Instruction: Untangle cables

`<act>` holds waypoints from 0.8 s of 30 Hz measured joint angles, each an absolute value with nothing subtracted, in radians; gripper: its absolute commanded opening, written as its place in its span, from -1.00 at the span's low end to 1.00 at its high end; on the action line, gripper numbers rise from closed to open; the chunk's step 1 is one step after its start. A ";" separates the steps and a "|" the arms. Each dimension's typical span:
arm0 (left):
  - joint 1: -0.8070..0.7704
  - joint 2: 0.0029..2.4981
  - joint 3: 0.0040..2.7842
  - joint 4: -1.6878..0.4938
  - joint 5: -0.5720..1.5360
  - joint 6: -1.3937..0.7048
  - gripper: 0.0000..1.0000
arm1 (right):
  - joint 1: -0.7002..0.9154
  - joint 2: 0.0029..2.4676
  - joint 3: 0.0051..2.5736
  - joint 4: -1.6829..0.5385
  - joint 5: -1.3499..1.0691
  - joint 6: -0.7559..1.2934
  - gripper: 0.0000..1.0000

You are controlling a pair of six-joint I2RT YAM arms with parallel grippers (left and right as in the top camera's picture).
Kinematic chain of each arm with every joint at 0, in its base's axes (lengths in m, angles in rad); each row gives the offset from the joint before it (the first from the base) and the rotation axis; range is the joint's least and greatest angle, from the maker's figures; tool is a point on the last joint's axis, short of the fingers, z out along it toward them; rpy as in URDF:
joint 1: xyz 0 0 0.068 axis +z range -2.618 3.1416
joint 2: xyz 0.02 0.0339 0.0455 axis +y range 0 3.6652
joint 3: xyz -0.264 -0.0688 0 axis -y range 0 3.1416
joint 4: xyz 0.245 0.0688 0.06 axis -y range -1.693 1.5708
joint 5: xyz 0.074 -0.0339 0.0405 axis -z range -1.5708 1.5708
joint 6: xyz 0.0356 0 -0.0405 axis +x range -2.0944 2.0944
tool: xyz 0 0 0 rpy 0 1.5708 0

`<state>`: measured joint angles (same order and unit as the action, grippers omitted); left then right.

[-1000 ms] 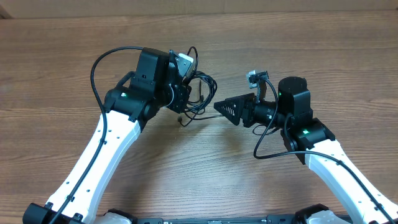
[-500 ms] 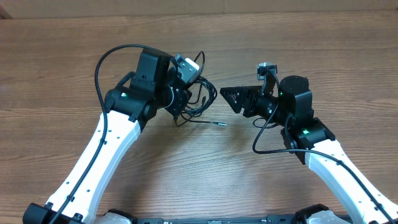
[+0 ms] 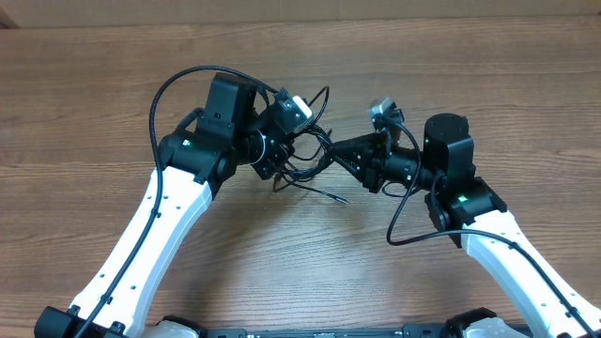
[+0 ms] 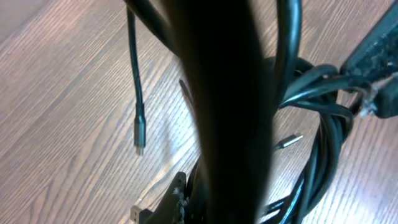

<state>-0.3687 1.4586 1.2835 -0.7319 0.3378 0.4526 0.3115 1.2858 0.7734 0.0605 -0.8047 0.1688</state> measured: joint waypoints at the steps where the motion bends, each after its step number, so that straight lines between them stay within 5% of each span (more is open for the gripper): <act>1: -0.368 1.459 1.283 -0.732 0.342 0.451 -0.91 | 0.311 1.286 0.773 0.060 -0.809 0.166 -0.91; 12: -0.368 1.459 1.283 -0.714 0.361 0.387 -0.92 | 0.310 1.286 0.773 0.061 -0.888 0.156 -0.81; 24: -0.397 1.459 1.283 -0.702 0.429 0.365 -0.92 | 0.309 1.286 0.773 0.060 -0.917 0.151 0.04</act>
